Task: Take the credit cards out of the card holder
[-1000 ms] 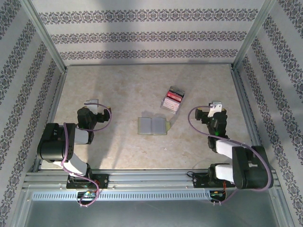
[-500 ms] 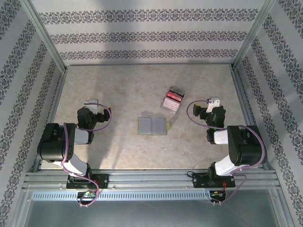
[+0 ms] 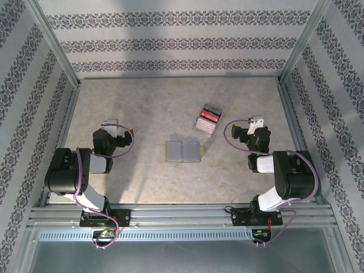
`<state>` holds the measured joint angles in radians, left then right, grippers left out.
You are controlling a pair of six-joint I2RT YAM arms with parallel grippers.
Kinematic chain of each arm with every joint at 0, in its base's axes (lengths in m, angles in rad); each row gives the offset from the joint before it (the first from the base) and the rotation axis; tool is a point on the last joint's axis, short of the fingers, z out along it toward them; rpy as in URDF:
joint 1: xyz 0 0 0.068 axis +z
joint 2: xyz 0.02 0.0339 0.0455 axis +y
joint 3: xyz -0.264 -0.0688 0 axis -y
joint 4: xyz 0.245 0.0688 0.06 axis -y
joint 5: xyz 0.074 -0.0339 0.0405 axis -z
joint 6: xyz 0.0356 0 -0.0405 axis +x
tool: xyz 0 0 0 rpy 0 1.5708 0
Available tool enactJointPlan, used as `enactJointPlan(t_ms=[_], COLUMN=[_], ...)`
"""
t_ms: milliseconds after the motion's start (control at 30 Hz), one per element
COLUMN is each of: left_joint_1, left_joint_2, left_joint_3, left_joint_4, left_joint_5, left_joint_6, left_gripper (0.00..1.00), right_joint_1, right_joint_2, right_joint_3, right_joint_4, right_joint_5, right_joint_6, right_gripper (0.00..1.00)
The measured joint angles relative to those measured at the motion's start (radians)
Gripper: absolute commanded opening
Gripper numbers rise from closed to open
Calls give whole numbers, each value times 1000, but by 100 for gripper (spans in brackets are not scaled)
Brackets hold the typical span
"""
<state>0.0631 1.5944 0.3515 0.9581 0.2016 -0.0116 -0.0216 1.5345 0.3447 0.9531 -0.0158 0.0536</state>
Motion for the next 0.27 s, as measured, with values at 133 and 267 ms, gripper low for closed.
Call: enactJointPlan(t_ms=[133, 267], left_joint_1=[0, 0], left_joint_2=[0, 0], left_joint_3=[1, 1], left_joint_4=[0, 0], left_joint_5=[0, 0], left_joint_6=[0, 0], left_gripper=[99, 99], right_joint_1=[3, 6], right_joint_2=[0, 0], right_joint_3=[8, 8], right_joint_4=[0, 0], right_joint_5=[3, 4], right_joint_6=[0, 0], right_gripper=[98, 98])
